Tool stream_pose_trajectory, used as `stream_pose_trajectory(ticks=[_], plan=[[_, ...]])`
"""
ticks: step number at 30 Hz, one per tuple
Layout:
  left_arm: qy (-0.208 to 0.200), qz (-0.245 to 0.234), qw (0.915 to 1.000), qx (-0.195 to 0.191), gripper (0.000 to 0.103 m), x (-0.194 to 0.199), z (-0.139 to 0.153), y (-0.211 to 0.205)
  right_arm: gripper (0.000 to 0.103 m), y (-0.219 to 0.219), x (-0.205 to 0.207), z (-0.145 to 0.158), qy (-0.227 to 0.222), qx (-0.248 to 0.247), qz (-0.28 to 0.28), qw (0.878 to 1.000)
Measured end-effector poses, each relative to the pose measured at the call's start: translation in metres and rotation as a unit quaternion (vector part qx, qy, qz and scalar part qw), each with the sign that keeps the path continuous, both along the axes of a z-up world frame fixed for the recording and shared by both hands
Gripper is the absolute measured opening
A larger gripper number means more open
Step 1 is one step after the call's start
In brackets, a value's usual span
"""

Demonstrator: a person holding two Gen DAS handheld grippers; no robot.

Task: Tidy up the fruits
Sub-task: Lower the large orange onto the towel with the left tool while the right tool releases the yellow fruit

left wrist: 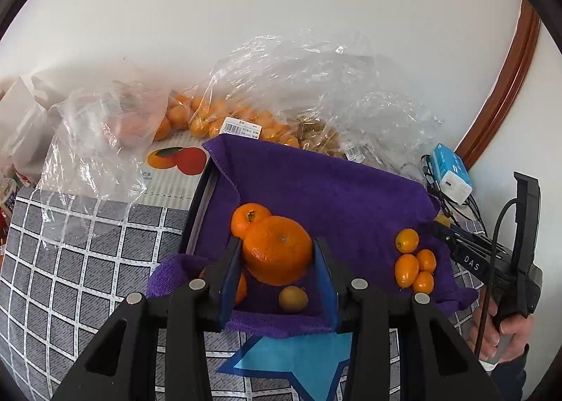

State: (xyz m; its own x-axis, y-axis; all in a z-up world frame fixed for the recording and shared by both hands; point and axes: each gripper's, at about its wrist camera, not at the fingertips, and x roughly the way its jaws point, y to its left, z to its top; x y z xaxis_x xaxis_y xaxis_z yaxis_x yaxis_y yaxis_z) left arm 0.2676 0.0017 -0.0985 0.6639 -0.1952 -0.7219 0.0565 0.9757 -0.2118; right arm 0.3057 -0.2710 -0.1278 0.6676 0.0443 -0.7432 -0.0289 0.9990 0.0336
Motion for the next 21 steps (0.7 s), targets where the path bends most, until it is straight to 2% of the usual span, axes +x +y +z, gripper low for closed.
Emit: stream_pose_trajectory(ticks=[8, 16, 19, 21], plan=[[0.011, -0.009, 0.9999, -0.006, 0.038, 0.009, -0.014, -0.006, 0.027, -0.002, 0.014, -0.024, 0.021, 0.002, 0.005, 1.000], [0.024, -0.017, 0.9995, -0.010, 0.038, 0.014, -0.024, -0.011, 0.027, 0.000, 0.013, -0.025, 0.017, -0.001, 0.018, 1.000], [0.027, -0.025, 0.9993, -0.001, 0.038, 0.018, -0.026, -0.022, 0.036, -0.003, 0.008, -0.021, 0.018, 0.004, 0.014, 1.000], [0.028, -0.029, 0.9992, 0.004, 0.038, 0.019, -0.028, -0.030, 0.038, -0.006, 0.002, -0.017, 0.015, 0.012, 0.017, 1.000]])
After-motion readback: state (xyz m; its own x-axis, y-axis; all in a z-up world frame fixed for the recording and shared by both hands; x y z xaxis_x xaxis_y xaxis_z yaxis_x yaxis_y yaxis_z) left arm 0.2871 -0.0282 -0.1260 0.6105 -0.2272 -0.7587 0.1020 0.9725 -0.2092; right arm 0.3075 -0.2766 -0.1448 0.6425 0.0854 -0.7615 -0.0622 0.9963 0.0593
